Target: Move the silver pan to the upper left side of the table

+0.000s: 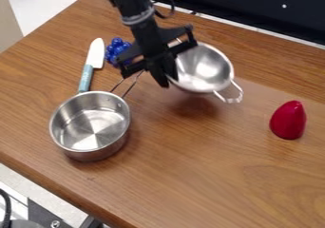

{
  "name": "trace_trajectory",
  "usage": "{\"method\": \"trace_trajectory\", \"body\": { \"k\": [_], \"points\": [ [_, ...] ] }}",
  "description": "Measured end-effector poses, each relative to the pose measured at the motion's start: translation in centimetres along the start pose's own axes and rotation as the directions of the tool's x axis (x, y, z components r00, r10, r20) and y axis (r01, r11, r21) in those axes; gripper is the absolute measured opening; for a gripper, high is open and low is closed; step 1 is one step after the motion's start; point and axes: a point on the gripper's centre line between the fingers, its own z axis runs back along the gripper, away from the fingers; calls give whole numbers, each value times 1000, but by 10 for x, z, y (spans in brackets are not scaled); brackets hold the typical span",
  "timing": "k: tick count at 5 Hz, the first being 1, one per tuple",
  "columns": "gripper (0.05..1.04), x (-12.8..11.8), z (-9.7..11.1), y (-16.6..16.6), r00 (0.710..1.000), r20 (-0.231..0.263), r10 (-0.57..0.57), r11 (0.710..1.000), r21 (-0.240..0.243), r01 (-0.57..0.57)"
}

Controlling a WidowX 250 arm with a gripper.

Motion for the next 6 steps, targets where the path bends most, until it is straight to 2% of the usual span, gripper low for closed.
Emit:
{"method": "trace_trajectory", "body": {
  "k": [1,2,3,4,6],
  "points": [
    [58,31,-8,-12,993,69,92,996,-11,-91],
    [57,57,-21,-24,981,110,162,987,-19,-161],
    [58,74,-31,-32,968,147,204,979,-23,-202],
    [58,77,-30,-31,969,144,199,980,-28,-197],
    [57,87,-31,-25,971,167,174,984,-3,-175]
  ]
}}
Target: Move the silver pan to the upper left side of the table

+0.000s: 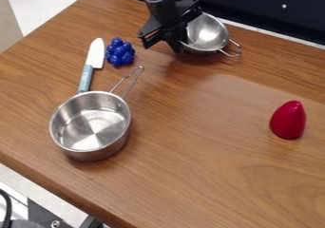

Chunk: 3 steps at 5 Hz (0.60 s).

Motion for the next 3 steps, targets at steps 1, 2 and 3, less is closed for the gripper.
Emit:
{"method": "trace_trajectory", "body": {
  "k": [1,2,3],
  "points": [
    [57,-1,1,8,999,-33,-9,1000,25,10],
    [57,-1,4,14,999,-41,-21,999,49,23],
    [78,-2,8,20,998,-47,-41,997,69,44]
  ]
}}
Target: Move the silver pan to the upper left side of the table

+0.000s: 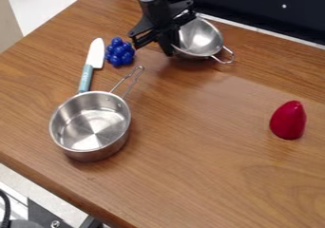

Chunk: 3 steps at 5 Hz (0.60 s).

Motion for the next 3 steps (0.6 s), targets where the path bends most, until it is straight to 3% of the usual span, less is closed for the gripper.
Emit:
{"method": "trace_trajectory", "body": {
  "k": [1,2,3],
  "points": [
    [220,-1,-1,7,1000,-2,5,999,40,-5],
    [457,-1,-3,5,999,37,8,997,72,-11],
    [747,0,-3,4,999,43,11,997,71,-14]
  ]
}}
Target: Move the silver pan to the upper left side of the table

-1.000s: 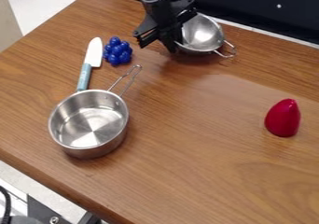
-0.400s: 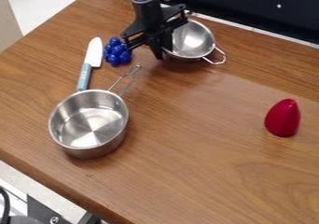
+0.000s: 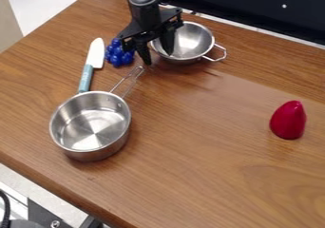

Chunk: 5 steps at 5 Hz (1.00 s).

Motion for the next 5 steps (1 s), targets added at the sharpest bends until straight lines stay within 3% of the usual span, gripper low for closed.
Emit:
{"method": "trace_trajectory", "body": {
  "k": [1,2,3,4,5],
  "points": [
    [980,-5,0,2,1000,-29,1,1000,11,-1],
    [998,-7,3,1,999,-46,17,1000,3,-16],
    [998,-11,26,-4,998,-62,24,999,-41,-26],
    [998,-16,32,-4,996,-87,3,999,-49,-7],
    [998,-21,45,0,997,-69,-37,997,-67,33]
  ]
}}
